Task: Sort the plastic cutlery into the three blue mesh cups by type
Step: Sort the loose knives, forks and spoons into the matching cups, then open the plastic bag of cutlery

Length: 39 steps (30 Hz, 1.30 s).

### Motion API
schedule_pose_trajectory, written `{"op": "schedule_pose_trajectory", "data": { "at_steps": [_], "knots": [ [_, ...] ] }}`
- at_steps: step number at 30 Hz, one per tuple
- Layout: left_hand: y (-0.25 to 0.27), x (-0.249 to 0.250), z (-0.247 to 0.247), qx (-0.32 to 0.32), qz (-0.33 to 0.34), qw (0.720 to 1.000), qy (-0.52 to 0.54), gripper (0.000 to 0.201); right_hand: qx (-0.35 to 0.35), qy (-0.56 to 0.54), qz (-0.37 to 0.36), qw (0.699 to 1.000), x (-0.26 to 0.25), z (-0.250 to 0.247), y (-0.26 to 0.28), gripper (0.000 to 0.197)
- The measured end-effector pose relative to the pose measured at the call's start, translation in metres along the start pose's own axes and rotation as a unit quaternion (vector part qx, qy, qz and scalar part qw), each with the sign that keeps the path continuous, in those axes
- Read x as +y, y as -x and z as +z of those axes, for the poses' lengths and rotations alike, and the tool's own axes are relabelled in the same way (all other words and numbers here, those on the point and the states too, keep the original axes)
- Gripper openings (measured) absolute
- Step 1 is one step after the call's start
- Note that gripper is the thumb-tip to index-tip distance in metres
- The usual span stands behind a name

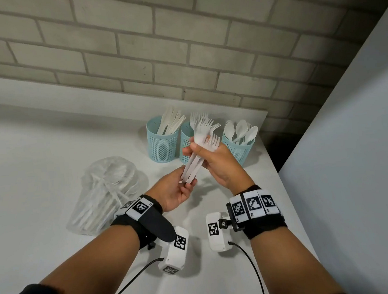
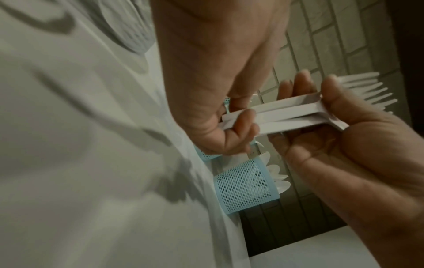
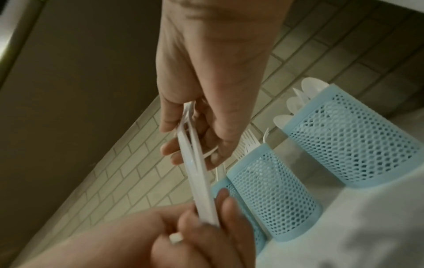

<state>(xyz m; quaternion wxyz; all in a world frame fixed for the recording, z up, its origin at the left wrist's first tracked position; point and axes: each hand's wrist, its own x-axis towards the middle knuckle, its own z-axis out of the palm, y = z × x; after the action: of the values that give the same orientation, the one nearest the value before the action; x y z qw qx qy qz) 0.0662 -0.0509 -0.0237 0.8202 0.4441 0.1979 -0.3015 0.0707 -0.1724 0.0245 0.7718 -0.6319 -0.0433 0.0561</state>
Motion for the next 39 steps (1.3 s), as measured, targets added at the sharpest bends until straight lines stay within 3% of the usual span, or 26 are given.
{"op": "schedule_pose_trajectory", "data": {
  "at_steps": [3, 8, 15, 17, 20, 24, 27, 31, 33, 36, 39],
  "knots": [
    [0.001, 0.001, 0.001, 0.031, 0.037, 0.998, -0.039, 0.029, 0.040, -0.039, -0.013, 0.998, -0.003, -0.004, -0.005, 0.020],
    [0.005, 0.006, -0.001, 0.046, 0.077, 0.992, -0.090, 0.036, 0.084, 0.021, -0.016, 0.996, 0.000, -0.004, -0.018, 0.007],
    [0.025, 0.030, 0.001, 0.024, 0.186, 0.971, -0.150, 0.014, 0.257, -0.120, -0.074, 0.956, -0.026, -0.006, -0.059, 0.011],
    [0.029, 0.038, -0.007, 0.074, 0.237, 0.934, -0.256, 0.011, 0.296, -0.097, -0.147, 0.939, -0.039, -0.006, -0.067, 0.009],
    [0.029, 0.046, -0.028, 0.205, 0.300, 0.813, -0.455, 0.014, 0.338, -0.029, -0.248, 0.907, -0.048, -0.009, -0.081, 0.005],
    [0.028, 0.052, -0.056, 0.342, 0.295, 0.712, -0.537, 0.029, 0.331, 0.106, -0.264, 0.900, -0.028, -0.009, -0.098, 0.011],
    [0.038, 0.054, -0.065, 0.435, 0.288, 0.678, -0.518, 0.059, 0.307, 0.173, -0.223, 0.909, -0.004, -0.009, -0.106, 0.019],
    [0.047, 0.058, -0.081, 0.455, 0.189, 0.694, -0.526, 0.097, 0.301, 0.264, -0.228, 0.888, 0.009, -0.010, -0.110, 0.025],
    [0.047, 0.058, -0.089, 0.449, 0.136, 0.697, -0.543, 0.106, 0.301, 0.312, -0.240, 0.869, 0.009, -0.010, -0.110, 0.028],
    [0.043, 0.053, -0.098, 0.433, 0.088, 0.691, -0.572, 0.102, 0.302, 0.472, -0.235, 0.794, 0.009, -0.010, -0.108, 0.041],
    [0.042, 0.050, -0.100, 0.419, 0.077, 0.689, -0.586, 0.091, 0.226, 0.618, -0.181, 0.731, 0.018, -0.015, -0.105, 0.033]
  ]
}}
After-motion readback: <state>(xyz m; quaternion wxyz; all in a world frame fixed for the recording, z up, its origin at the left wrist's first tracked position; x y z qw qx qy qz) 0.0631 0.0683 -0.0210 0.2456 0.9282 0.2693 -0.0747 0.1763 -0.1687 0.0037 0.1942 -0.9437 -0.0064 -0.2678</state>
